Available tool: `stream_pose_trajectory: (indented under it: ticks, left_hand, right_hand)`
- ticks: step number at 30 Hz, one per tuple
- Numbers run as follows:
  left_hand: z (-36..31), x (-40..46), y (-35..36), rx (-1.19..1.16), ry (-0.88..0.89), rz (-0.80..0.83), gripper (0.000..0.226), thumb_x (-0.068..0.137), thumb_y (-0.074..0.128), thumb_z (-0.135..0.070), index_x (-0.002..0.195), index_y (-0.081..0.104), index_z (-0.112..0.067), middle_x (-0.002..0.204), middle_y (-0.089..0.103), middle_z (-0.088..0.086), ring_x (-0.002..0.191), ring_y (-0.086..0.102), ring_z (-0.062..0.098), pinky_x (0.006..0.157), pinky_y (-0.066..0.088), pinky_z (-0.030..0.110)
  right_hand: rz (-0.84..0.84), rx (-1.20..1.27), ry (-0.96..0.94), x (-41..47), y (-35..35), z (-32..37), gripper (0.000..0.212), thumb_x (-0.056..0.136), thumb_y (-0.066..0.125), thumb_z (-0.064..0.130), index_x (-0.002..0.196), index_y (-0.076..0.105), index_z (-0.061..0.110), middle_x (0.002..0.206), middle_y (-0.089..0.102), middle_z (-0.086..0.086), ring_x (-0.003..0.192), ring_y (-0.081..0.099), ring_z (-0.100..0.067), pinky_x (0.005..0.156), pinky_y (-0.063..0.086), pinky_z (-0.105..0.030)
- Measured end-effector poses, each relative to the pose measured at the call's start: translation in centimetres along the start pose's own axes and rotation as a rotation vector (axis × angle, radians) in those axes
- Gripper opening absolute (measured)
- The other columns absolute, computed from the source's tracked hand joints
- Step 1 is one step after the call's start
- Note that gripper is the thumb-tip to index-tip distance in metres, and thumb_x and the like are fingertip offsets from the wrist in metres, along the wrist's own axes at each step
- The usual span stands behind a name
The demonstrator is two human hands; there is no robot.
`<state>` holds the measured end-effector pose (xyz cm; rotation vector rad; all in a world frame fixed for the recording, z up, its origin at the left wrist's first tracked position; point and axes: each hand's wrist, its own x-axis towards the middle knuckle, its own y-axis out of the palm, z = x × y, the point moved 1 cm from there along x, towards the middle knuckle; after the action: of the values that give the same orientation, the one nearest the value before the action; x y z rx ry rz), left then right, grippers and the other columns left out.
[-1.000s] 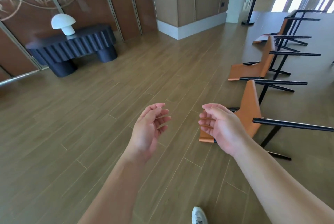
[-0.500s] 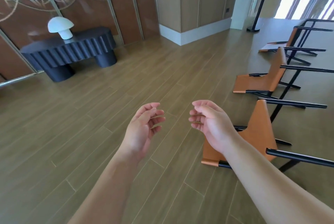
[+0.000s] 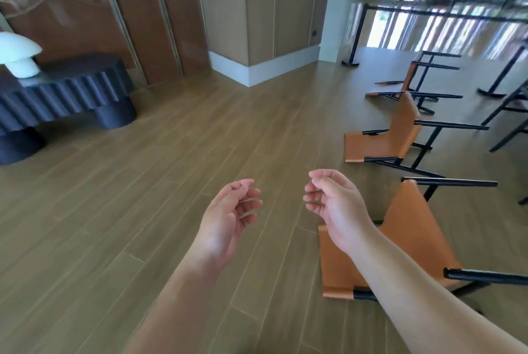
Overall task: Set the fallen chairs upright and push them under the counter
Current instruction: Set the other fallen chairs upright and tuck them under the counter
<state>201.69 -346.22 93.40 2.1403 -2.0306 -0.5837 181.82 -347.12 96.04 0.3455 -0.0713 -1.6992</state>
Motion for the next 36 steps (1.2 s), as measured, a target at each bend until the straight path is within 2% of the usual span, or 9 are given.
stream_pose_trajectory:
  ticks: [6, 13, 24, 31, 36]
  left_hand:
    - [-5.7, 9.2, -3.5, 0.034, -0.010, 0.135, 0.019, 0.099, 0.050, -0.020, 0.106, 0.068, -0.020, 0.097, 0.071, 0.001, 0.083, 0.065, 0.014, 0.073, 0.045, 0.029]
    - [-9.2, 17.4, -1.3, 0.071, 0.012, 0.271, 0.019, 0.099, 0.050, -0.018, 0.107, 0.067, -0.019, 0.095, 0.070, 0.000, 0.084, 0.063, 0.014, 0.074, 0.043, 0.030]
    - [-6.5, 31.6, 4.5, 0.158, -0.087, 0.342, 0.021, 0.098, 0.051, -0.017, 0.098, 0.072, -0.024, 0.099, 0.071, 0.004, 0.087, 0.064, 0.016, 0.076, 0.043, 0.032]
    - [-6.5, 42.2, 14.0, 0.221, -0.107, 0.460, 0.024, 0.098, 0.051, -0.018, 0.095, 0.073, -0.026, 0.096, 0.072, 0.002, 0.083, 0.067, 0.014, 0.076, 0.045, 0.032]
    - [-5.2, 46.8, 20.6, 0.233, -0.161, 0.584, 0.021, 0.097, 0.051, -0.016, 0.100, 0.071, -0.021, 0.095, 0.073, 0.004, 0.082, 0.068, 0.015, 0.075, 0.046, 0.032]
  right_hand:
    - [-0.094, -0.006, -0.099, 5.0, 7.3, 0.5, 0.015, 0.096, 0.054, 0.006, 0.093, 0.066, 0.013, 0.075, 0.064, -0.003, 0.067, 0.060, -0.016, 0.066, 0.049, -0.030]
    - [-0.196, 0.026, -0.137, 10.4, 8.9, 1.7, 0.017, 0.094, 0.052, -0.002, 0.095, 0.065, 0.009, 0.076, 0.062, -0.007, 0.065, 0.059, -0.018, 0.064, 0.046, -0.031]
    - [-0.281, 0.138, -0.035, 25.3, 4.0, 1.2, 0.014, 0.093, 0.056, 0.007, 0.100, 0.065, 0.014, 0.082, 0.067, -0.006, 0.073, 0.062, -0.020, 0.068, 0.050, -0.033]
    - [-0.394, 0.159, -0.071, 33.3, -1.9, 5.8, 0.014, 0.094, 0.054, 0.008, 0.102, 0.064, 0.012, 0.085, 0.069, -0.008, 0.077, 0.062, -0.022, 0.073, 0.049, -0.036]
    - [-0.524, 0.166, -0.113, 36.2, -5.8, 8.6, 0.016, 0.096, 0.050, 0.006, 0.107, 0.063, 0.007, 0.090, 0.067, -0.012, 0.079, 0.060, -0.024, 0.078, 0.047, -0.039]
